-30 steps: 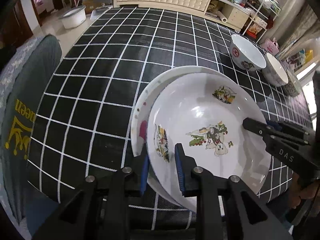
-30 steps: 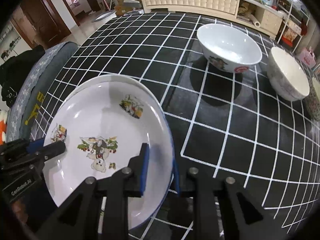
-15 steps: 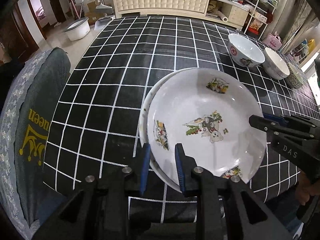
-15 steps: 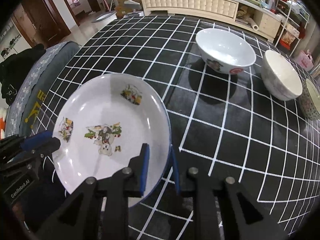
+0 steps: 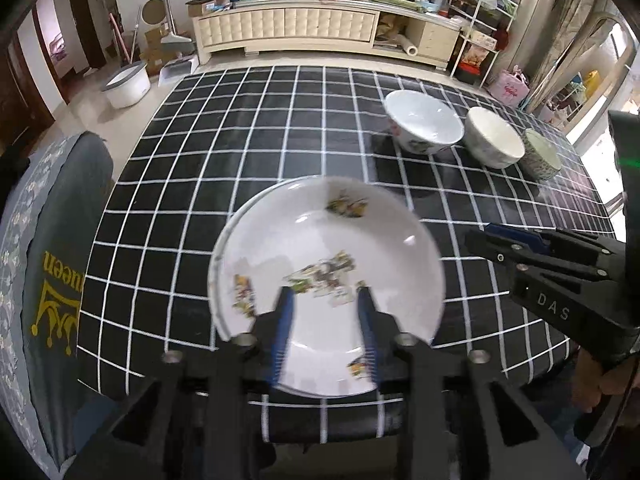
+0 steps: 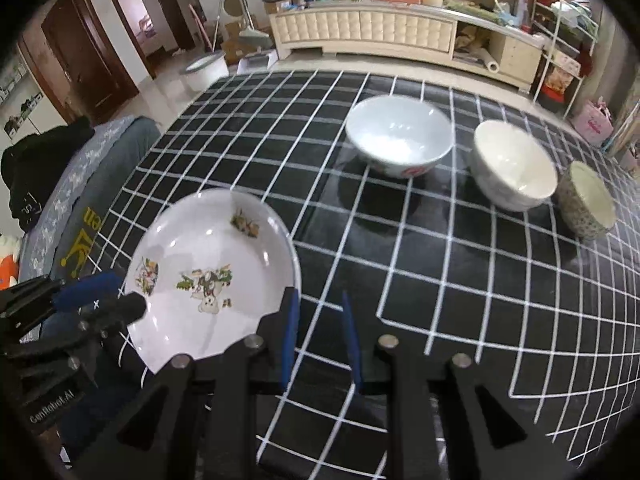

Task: Organize plates and bowls
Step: 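Open both grippers to release the cartoon plate onto the stack, then move both grippers to the red-logo white bowl and grip its rim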

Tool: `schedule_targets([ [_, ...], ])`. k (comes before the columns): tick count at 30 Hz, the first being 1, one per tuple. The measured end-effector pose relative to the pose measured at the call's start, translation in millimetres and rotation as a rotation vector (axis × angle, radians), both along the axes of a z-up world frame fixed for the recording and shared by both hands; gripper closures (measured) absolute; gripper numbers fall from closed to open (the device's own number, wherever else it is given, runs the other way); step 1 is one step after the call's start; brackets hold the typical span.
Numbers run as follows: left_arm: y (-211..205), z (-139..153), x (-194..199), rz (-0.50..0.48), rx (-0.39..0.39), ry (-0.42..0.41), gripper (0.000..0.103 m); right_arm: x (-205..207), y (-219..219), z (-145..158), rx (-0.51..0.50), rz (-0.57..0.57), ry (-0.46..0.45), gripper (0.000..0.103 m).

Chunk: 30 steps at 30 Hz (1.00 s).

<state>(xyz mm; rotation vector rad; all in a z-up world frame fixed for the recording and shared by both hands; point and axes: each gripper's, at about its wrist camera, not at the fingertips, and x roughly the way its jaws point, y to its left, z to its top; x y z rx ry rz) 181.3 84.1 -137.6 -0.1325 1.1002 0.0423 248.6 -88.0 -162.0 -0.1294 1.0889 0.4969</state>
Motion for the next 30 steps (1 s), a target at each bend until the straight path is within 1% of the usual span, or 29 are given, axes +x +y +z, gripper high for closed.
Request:
schedule_targets([
  [4,-15,12,8,-0.009,-0.030,-0.034,0.067,5,-13,10,0.007,-0.012,-0.016,0.076],
  [9,-36,24,26,-0.051,0.014,-0.059,0.067,14,-32,20,0.011,-0.049,-0.039,0.076],
  [13,-46,33,43,-0.070,0.011,-0.075,0.067,23,-44,24,0.025,-0.065,-0.035,0.076],
  [15,-49,36,54,-0.075,0.008,-0.076,0.065,31,-49,27,0.034,-0.069,-0.036,0.076],
  [16,-51,37,57,-0.079,0.007,-0.076,0.064,33,-50,28,0.039,-0.070,-0.035,0.075],
  [17,-53,38,61,-0.088,0.009,-0.078,0.063,38,-51,29,0.048,-0.068,-0.030,0.070],
  [18,-55,40,66,-0.100,0.016,-0.081,0.063,42,-53,30,0.050,-0.069,-0.028,0.061],
  [20,-57,42,76,-0.111,0.027,-0.087,0.063,48,-54,32,0.042,-0.076,-0.043,0.053],
  [21,-57,43,82,-0.114,0.028,-0.087,0.063,52,-54,33,0.036,-0.079,-0.051,0.051],
  [22,-58,43,87,-0.117,0.027,-0.086,0.063,56,-55,34,0.035,-0.079,-0.052,0.051],
  [24,-58,43,97,-0.119,0.029,-0.083,0.056,66,-54,35,0.039,-0.082,-0.054,0.051],
  [25,-59,44,105,-0.121,0.031,-0.086,0.054,70,-53,35,0.036,-0.084,-0.055,0.051],
  [30,-60,38,134,-0.141,0.035,-0.073,0.053,95,-48,36,0.024,-0.087,-0.066,0.051],
])
